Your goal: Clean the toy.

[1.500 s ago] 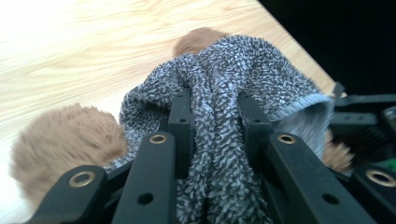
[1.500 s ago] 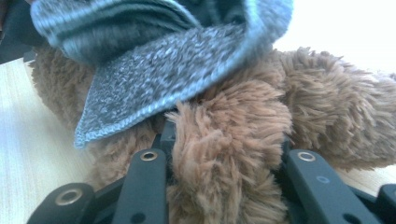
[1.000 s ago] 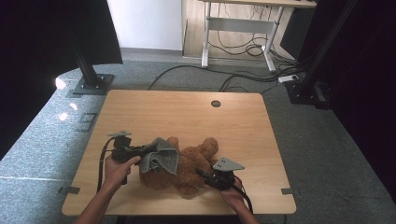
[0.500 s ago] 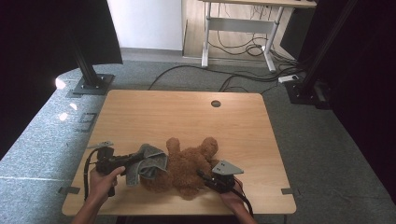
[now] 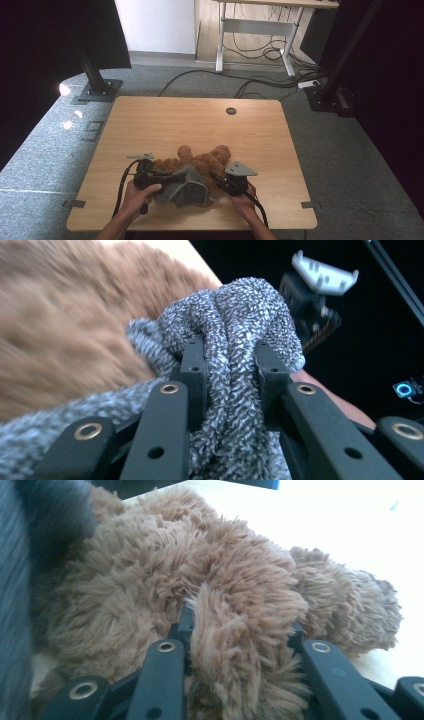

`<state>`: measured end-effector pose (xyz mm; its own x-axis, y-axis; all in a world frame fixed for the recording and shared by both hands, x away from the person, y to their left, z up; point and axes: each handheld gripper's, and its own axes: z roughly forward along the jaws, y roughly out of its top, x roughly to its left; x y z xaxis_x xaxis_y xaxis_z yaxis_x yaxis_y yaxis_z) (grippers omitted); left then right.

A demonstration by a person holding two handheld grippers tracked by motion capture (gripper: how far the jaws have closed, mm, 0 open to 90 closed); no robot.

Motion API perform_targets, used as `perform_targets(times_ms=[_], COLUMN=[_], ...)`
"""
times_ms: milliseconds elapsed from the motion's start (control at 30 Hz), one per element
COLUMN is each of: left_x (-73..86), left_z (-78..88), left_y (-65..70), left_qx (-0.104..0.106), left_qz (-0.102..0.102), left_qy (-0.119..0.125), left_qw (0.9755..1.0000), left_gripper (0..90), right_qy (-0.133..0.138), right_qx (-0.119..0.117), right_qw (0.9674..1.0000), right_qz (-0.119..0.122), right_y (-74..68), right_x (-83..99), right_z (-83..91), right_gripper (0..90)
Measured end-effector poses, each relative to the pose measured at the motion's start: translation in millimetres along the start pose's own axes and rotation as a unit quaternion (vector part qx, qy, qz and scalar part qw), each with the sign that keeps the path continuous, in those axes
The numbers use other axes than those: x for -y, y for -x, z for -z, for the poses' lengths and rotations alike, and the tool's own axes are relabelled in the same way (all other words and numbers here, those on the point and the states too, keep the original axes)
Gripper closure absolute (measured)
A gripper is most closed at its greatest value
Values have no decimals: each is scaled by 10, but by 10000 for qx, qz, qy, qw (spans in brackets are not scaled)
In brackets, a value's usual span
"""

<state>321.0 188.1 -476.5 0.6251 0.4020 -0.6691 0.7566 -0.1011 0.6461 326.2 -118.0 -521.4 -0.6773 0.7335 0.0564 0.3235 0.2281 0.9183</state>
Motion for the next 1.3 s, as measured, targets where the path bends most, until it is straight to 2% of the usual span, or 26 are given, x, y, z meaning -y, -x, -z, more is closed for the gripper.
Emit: perform_targets(times_ms=[233,333,367,467,533,633,733,833,967,1100,1200,1300], left_x=[-11,-7,-4,-13,-58,-170,-304,-404,-390,-271,-179,-170], left_z=[-59,-79,-88,-155,-212,-314,-421,-496,-484,-397,-277,-130], left_y=[25,19,12,-53,-150,-287,-442,-550,-581,-591,-540,-386], left_qx=[100,44,-12,-482,-622,-929,-1135,-1192,-1213,-1177,-1003,-725], left_qz=[-60,-57,-68,-161,-60,-74,21,156,141,169,145,18], left_qy=[-164,-233,-244,-224,-114,-46,-33,-85,-221,-311,-350,-220], left_qw=[9998,9997,9997,9985,9980,9956,9935,9927,9923,9924,9942,9971], left_gripper=[716,716,716,717,719,723,722,722,720,720,720,722], right_qy=[57,70,61,87,103,165,235,362,490,605,563,439], right_qx=[124,211,257,346,400,526,590,522,326,137,17,-98], right_qw=[9998,9994,9993,9987,9983,9974,9961,9950,9959,9972,9983,9989], right_qz=[-176,-260,-280,-369,-401,-466,-614,-769,-691,-425,-157,-145], right_y=[105,143,161,227,281,376,491,597,580,446,311,250], right_x=[-63,-83,-91,-122,-149,-198,-246,-276,-226,-116,-26,-3], right_z=[-119,-156,-169,-225,-267,-357,-450,-514,-480,-361,-245,-179], right_gripper=[689,691,692,693,693,695,698,706,716,724,728,728])
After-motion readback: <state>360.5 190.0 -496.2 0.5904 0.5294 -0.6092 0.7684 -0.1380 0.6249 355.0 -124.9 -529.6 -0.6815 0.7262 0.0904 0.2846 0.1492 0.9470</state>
